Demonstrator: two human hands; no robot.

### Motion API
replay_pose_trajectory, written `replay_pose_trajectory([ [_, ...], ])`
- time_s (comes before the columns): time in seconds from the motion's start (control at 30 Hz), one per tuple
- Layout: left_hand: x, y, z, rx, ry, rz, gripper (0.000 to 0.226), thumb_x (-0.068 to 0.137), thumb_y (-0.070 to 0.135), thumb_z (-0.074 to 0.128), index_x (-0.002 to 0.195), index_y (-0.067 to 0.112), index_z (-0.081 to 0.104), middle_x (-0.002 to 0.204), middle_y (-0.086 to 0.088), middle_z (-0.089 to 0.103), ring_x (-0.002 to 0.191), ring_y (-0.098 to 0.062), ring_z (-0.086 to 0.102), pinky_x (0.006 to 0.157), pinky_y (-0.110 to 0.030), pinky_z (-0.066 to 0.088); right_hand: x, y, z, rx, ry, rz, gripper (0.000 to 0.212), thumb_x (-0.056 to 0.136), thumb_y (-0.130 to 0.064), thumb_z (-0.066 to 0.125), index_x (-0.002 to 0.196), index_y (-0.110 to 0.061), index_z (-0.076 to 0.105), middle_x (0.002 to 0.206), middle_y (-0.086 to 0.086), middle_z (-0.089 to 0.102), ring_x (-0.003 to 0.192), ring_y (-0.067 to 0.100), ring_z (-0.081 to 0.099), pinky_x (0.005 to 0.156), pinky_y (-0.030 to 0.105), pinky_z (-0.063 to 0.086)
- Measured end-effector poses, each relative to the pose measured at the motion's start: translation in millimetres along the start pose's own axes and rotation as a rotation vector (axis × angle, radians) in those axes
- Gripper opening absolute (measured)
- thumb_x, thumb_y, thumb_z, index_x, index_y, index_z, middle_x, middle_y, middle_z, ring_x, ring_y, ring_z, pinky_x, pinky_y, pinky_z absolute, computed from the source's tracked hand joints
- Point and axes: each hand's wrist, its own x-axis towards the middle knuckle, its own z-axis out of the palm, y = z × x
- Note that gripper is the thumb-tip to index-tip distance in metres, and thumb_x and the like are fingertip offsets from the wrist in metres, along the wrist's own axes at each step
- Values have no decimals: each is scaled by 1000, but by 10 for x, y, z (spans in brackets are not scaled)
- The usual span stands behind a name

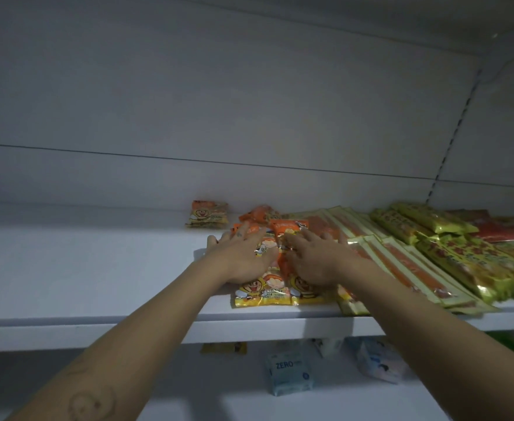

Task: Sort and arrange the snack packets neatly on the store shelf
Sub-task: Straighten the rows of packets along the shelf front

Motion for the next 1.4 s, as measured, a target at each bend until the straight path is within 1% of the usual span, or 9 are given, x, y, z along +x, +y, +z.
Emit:
replay_pose_trajectory([
  [0.2, 257, -372, -392, 6, 202, -167, 59, 95, 59, 38, 150, 38, 30, 158, -10, 30, 141, -37, 32, 111, -52, 28, 441, 242, -585, 199, 101, -69, 57, 99, -37, 51, 152, -30, 33, 154, 5, 40, 137, 29, 42, 110, 39, 34],
  [0.33, 462, -731, -547, -164, 162, -312, 73, 84, 57, 54, 149, 30, 35, 150, -11, 44, 132, -35, 45, 105, -37, 43, 1014, 282, -708, 176, 38, -84, 60, 95, -48, 57, 148, -23, 42, 151, 4, 44, 137, 26, 42, 112, 34, 33],
  [0.43, 640, -875, -580, -466, 223, -440, 65, 90, 38, 68, 145, 17, 41, 139, -9, 55, 118, -21, 59, 62, -13, 48, 1433, 222, -655, 195, -36, -114, 67, 95, -54, 54, 148, -15, 41, 156, 6, 37, 141, 27, 37, 114, 38, 30],
  [0.5, 741, -890, -606, -559, 198, -496, 45, 89, 45, 69, 121, 21, 49, 101, 2, 61, 82, -9, 67, 44, -19, 43, 1647, 176, -571, 176, -87, -126, 66, 96, -55, 52, 144, -10, 47, 151, 10, 43, 135, 29, 44, 111, 40, 36],
  [0.77, 1099, -725, -661, -274, 56, -445, 43, 91, 35, 64, 124, 8, 61, 83, -3, 59, 67, -16, 57, 58, -25, 51, 2129, 112, -459, 339, -257, -187, 59, 81, -41, 77, 126, -6, 63, 126, 9, 63, 111, 26, 60, 92, 32, 49],
  [0.93, 1248, -656, -567, -323, 51, -482, 45, 96, 29, 60, 133, 6, 51, 116, -14, 60, 97, -28, 58, 89, -40, 56, 2171, 167, -436, 559, -273, -82, 61, 73, -32, 87, 120, -2, 64, 115, 10, 63, 104, 29, 61, 75, 28, 49],
  [1.17, 1410, -554, -477, -413, 45, -430, 38, 90, 38, 68, 110, 6, 62, 94, -9, 66, 76, -19, 60, 63, -28, 53, 2064, 447, -354, 935, -231, 89, 34, 80, -13, 81, 107, 0, 65, 116, 18, 66, 101, 30, 63, 95, 43, 51],
  [1.27, 1459, -524, -431, -431, 34, -414, 38, 88, 39, 71, 105, 6, 64, 94, -9, 67, 74, -18, 61, 67, -30, 57, 1981, 437, -311, 975, -285, 131, 47, 85, -27, 77, 120, 0, 60, 123, 17, 64, 114, 33, 61, 102, 48, 47],
  [1.4, 1483, -528, -447, -484, 44, -406, 32, 90, 36, 68, 101, 7, 62, 94, -10, 65, 77, -20, 62, 70, -35, 61, 1890, 466, -449, 700, -173, 93, 36, 94, -33, 66, 109, -3, 55, 101, 10, 62, 86, 27, 66, 78, 38, 57],
])
